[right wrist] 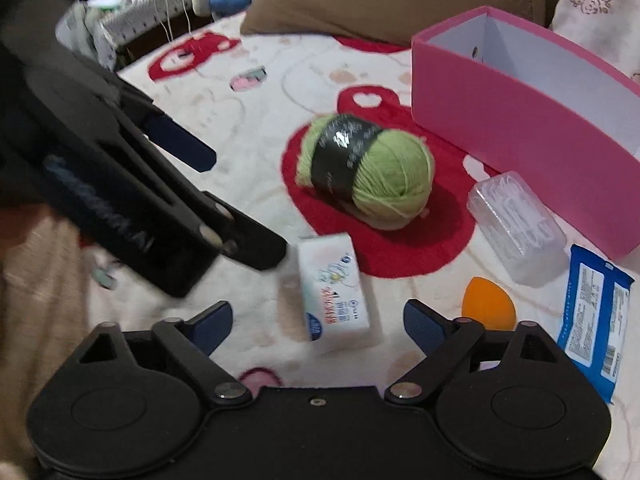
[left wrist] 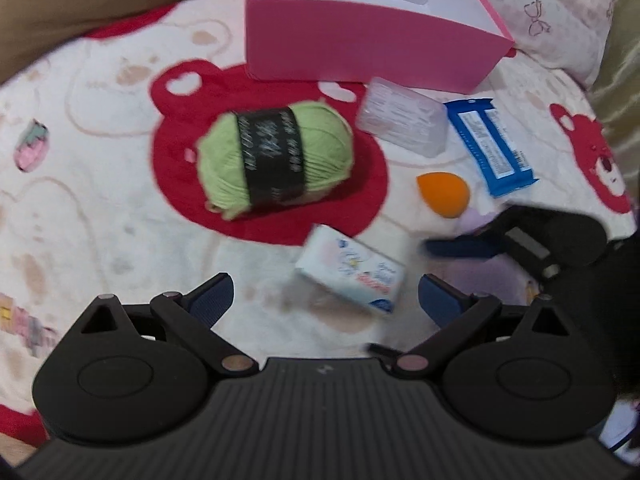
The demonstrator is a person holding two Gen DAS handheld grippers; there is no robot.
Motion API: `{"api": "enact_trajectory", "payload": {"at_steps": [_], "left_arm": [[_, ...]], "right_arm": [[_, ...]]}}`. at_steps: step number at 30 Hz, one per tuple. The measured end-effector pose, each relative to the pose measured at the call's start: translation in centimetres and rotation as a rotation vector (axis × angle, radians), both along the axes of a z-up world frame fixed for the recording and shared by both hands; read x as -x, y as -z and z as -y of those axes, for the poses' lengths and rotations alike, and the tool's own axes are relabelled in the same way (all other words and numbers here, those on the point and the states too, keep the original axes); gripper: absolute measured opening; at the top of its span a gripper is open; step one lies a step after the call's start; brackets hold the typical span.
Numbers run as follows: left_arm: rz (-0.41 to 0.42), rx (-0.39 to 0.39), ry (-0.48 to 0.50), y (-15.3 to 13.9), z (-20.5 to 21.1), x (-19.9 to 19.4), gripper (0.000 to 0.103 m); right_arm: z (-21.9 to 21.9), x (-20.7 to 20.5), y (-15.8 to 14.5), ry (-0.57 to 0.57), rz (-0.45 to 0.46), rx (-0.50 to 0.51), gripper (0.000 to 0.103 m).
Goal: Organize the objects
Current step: 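Close the left gripper on the white tissue pack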
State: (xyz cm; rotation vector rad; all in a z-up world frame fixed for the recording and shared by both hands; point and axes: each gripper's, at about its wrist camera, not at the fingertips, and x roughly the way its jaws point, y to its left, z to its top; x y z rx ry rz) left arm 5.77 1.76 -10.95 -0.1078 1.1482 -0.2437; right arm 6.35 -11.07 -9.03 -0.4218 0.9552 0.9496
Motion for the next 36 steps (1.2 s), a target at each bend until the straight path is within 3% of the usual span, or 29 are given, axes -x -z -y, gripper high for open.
{"api": "enact_trajectory", "payload": {"at_steps": [1, 6, 8, 12, 16, 19, 21, 23, 24, 26, 29, 34, 36], "left_arm": [[0.001, 0.020, -0.010, 0.3, 0.1, 0.0, 0.097], [-0.023, 0.137, -0.102, 2.1, -1.2, -0.3, 0.093], [-0.034, 0.165, -0.125, 2.6, -1.9, -0.4, 0.090], [-0.057, 0.218, -0.173, 4.0, -2.7, -0.5, 0.082], [-0.078, 0.256, -0.191, 5.6, -2.6, -0.1, 0.069], [-0.040, 0.269, -0.204, 6.2, -2.4, 0.2, 0.057], [-0.004, 0.258, -0.236, 6.4, -2.3, 0.4, 0.049], [0.019, 0.253, -0.273, 6.5, -2.3, 0.4, 0.043], [0.022, 0.256, -0.280, 6.7, -2.2, 0.4, 0.041], [0.022, 0.266, -0.288, 6.9, -2.2, 0.4, 0.032], [0.035, 0.276, -0.296, 7.0, -2.3, 0.7, 0.026], [0.009, 0.316, -0.271, 7.6, -2.1, 1.0, 0.023], [0.003, 0.308, -0.256, 7.6, -1.7, 1.0, 0.023]], "right_arm": [[-0.2, 0.0, 0.4, 0.004, -0.006, -0.003, 0.078], [-0.8, 0.1, 1.5, 0.043, -0.008, -0.059, 0.074], [-1.0, -0.2, 1.9, 0.056, -0.017, -0.075, 0.058], [-1.2, -0.1, 2.4, 0.084, -0.002, -0.111, 0.049], [-1.3, 0.5, 2.5, 0.130, 0.049, -0.093, 0.048], [-1.1, 0.9, 2.6, 0.156, 0.089, -0.082, 0.048], [-0.7, 1.2, 3.1, 0.161, 0.118, -0.081, 0.054], [-0.1, 1.5, 3.3, 0.148, 0.153, -0.120, 0.073], [0.0, 1.6, 3.3, 0.153, 0.167, -0.124, 0.074], [0.1, 1.2, 3.6, 0.160, 0.165, -0.100, 0.074], [0.2, 0.2, 4.2, 0.166, 0.087, -0.081, 0.072], [0.3, -0.5, 5.0, 0.182, 0.033, -0.077, 0.050], [0.1, -0.2, 5.0, 0.184, 0.038, -0.064, 0.050]]}}
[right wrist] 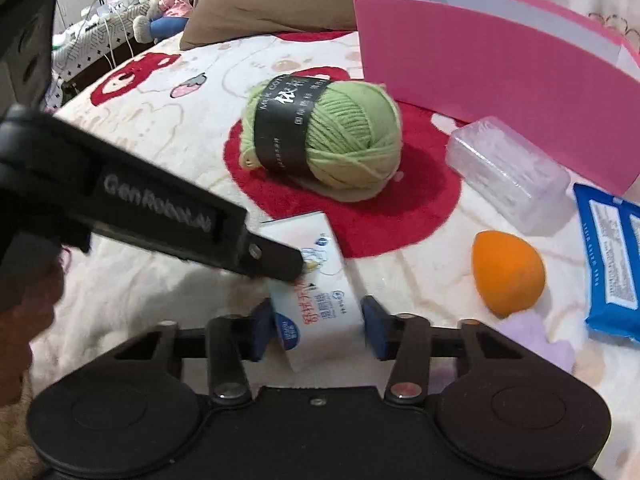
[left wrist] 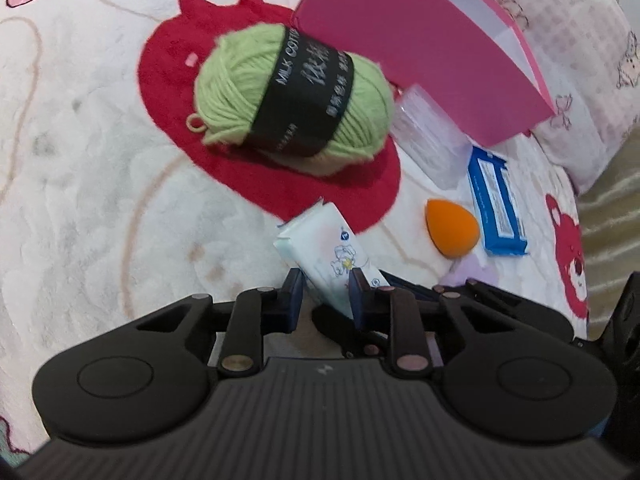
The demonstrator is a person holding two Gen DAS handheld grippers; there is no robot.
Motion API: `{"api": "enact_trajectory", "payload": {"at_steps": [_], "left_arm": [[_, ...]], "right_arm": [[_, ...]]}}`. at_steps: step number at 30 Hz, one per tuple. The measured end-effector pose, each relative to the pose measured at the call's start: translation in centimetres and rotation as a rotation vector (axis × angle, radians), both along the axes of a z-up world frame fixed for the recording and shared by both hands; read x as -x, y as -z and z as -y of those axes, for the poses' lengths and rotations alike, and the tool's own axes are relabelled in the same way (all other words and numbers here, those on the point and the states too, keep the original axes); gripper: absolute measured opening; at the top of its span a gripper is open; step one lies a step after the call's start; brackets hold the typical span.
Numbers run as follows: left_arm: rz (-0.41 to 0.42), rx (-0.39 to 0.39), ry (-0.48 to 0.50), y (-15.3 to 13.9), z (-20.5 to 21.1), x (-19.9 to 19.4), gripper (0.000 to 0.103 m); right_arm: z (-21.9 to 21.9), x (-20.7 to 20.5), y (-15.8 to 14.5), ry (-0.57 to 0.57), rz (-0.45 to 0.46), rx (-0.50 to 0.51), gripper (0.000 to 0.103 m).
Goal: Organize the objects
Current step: 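Close the left gripper on the white tissue pack, then lift the tissue pack with the left gripper and carry it into the pink box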
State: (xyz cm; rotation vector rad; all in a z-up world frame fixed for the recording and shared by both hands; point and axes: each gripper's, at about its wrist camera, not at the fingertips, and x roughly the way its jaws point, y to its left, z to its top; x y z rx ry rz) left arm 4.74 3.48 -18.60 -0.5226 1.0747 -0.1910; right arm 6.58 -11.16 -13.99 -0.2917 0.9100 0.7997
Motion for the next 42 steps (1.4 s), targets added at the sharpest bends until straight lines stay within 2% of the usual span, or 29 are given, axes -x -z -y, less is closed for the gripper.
{"api": "enact_trajectory", "payload": {"at_steps": [3, 8, 12, 14, 20, 28, 32, 38, 42], "left_arm": [[0.009, -0.026, 0.005, 0.2, 0.6, 0.2, 0.025], [0.021, -0.031, 0.014, 0.3, 1.2, 0.1, 0.029], [-0.007, -0.022, -0.042, 0.2, 1.2, 0.0, 0.030], [0.002, -0.045, -0.037, 0.0, 1.4, 0.1, 0.029], [0.026, -0.038, -0.004, -1.4, 1.7, 0.6, 0.029], [0.074, -0.024, 0.050, -4.8, 2.1, 1.0, 0.029], [0.096, -0.041, 0.073, -7.2, 2.2, 1.5, 0.029], [0.169, 0.008, 0.121, -10.7, 2.2, 1.7, 0.029], [0.215, -0.005, 0.148, -13.1, 2.9, 2.0, 0.028]], "right_arm": [[-0.3, 0.3, 0.1, 0.007, 0.008, 0.019, 0.049], [0.4, 0.2, 0.1, 0.072, -0.023, -0.027, 0.049], [-0.2, 1.2, -0.1, 0.075, 0.027, 0.003, 0.047], [-0.5, 1.6, -0.2, 0.078, 0.049, 0.017, 0.046], [0.1, 2.1, -1.6, 0.097, 0.043, -0.015, 0.045], [1.0, 2.4, -4.7, 0.155, 0.044, -0.046, 0.045], [1.8, 2.6, -6.7, 0.167, 0.029, -0.103, 0.045], [2.7, 3.5, -10.0, 0.185, 0.112, -0.122, 0.045], [3.4, 3.6, -12.3, 0.189, 0.144, -0.140, 0.045]]}}
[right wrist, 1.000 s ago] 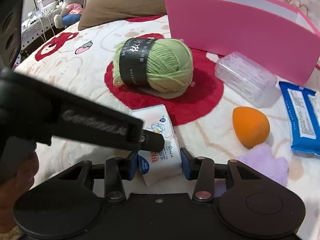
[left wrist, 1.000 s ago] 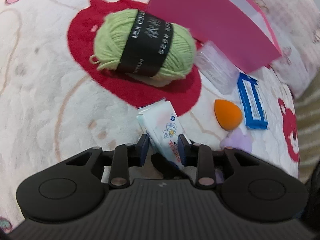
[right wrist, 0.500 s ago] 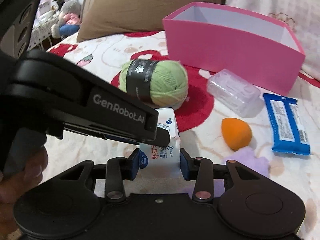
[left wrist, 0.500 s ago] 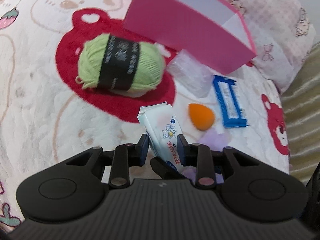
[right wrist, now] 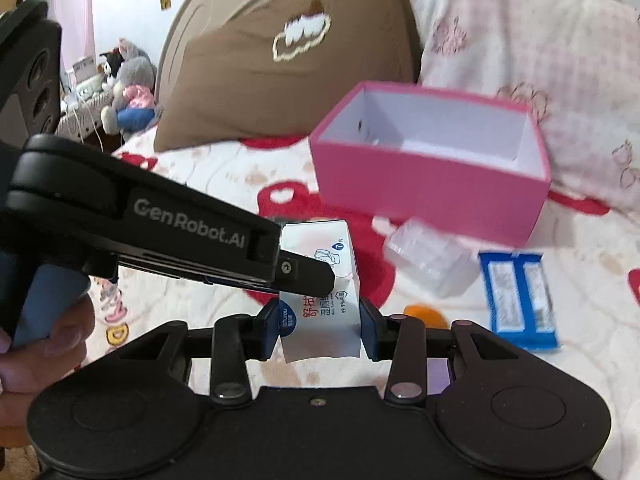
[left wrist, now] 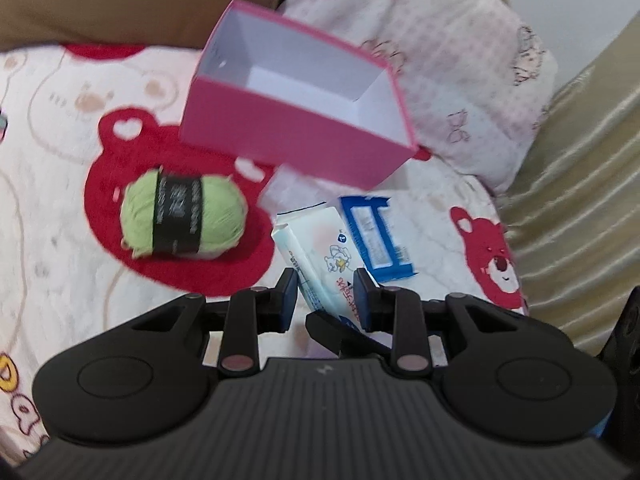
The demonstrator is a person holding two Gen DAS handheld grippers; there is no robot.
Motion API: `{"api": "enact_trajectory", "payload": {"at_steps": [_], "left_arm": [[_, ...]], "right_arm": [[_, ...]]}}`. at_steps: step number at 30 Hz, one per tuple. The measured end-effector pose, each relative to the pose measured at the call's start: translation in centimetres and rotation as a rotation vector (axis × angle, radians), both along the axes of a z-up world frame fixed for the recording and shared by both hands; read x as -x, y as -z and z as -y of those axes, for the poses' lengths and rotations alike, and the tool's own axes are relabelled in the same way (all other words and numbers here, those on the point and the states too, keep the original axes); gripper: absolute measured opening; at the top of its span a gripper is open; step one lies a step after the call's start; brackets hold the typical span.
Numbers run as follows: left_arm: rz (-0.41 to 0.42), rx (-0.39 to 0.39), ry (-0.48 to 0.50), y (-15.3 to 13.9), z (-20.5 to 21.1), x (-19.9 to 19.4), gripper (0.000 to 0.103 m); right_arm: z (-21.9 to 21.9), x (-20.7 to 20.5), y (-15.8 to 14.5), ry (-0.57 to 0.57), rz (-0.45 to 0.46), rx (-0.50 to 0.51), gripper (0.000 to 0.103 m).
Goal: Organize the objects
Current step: 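Lift the tissue pack with the left gripper and carry it into the pink box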
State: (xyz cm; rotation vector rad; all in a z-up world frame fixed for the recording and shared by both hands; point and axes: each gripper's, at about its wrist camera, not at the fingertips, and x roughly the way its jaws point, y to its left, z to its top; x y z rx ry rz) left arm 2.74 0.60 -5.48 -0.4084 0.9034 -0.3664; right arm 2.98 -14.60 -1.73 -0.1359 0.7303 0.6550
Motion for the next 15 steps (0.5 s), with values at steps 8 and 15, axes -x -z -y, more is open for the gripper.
{"api": "enact_trajectory", "payload": {"at_steps": [8, 15], "left_arm": [[0.034, 0.013, 0.026, -3.1, 0.5, 0.0, 0.028], [0.021, 0.009, 0.040, -3.7, 0.5, -0.3, 0.028]], "right_arm": [[0.8, 0.5, -3.5, -0.004, 0.075, 0.007, 0.045], [1.1, 0.7, -4.1, 0.002, 0.078, -0.009, 0.045]]}}
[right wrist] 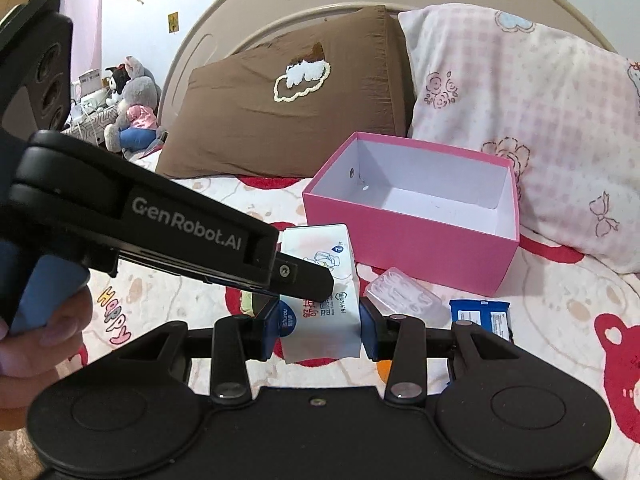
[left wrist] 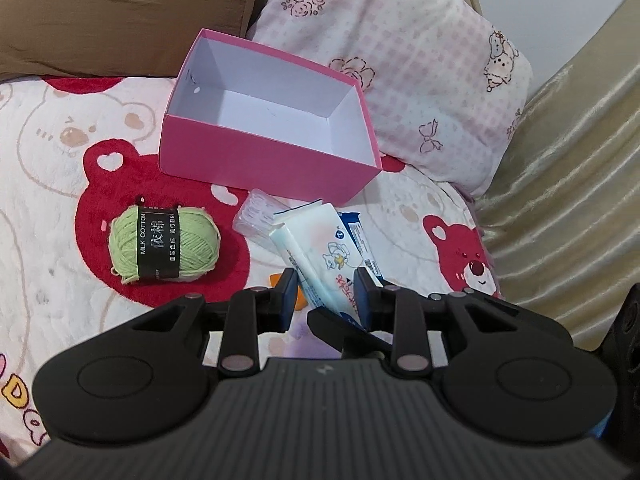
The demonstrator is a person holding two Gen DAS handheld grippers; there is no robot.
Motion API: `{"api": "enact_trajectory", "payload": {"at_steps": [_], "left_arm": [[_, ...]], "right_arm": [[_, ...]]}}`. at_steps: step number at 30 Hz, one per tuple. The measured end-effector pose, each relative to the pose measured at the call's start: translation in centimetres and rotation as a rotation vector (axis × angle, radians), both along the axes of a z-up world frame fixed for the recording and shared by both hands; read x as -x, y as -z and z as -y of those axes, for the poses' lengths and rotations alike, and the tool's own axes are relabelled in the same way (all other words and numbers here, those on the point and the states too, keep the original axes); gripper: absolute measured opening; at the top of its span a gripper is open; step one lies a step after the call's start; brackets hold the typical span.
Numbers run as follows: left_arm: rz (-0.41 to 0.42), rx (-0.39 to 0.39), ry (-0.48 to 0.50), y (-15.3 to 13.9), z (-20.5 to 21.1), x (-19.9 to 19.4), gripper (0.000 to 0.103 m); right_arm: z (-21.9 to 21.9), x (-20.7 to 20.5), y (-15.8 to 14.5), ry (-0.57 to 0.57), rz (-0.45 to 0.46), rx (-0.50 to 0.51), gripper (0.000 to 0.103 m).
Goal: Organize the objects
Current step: 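Lift the tissue pack with the left gripper and carry it into the pink box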
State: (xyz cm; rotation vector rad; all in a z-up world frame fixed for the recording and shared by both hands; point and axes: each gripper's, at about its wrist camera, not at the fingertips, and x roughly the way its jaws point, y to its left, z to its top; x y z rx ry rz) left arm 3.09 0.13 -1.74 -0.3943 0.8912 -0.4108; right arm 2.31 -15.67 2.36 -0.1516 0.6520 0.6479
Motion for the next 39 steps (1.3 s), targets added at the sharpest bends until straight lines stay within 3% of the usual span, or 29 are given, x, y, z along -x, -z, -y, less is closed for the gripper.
{"api": "enact_trajectory", "payload": {"at_steps": [6, 14, 21, 25, 30, 39], "left_arm": [[0.001, -0.005, 0.001, -0.3, 0.1, -0.4, 0.028], [0.029, -0.012, 0.008, -3.4, 0.5, -2.8, 0.028], [0.030, -0.026, 0.016, -5.7, 1.5, -7.8, 0.029], [0.069, -0.044, 0.050, -6.3, 1.4, -10.2, 0.028], [0.067, -0.063, 0.065, -5.7, 1.7, -14.2, 0.028], [0.053, -0.122, 0.109, -2.3, 4.6, -23.0, 0.028]], "right_arm": [[-0.2, -1.1, -0.6, 0.003, 0.001, -0.008, 0.045], [-0.7, -3.3, -2.9, -0.005, 0.048, -0.008, 0.045], [-0.8, -7.2, -4.2, 0.000, 0.035, -0.064, 0.045], [-1.2, -9.6, -4.5, 0.002, 0.023, -0.085, 0.045], [-2.3, -12.3, -3.8, 0.012, 0.043, -0.079, 0.045], [-1.5, -20.1, 0.3, 0.134, -0.039, -0.182, 0.045]]}}
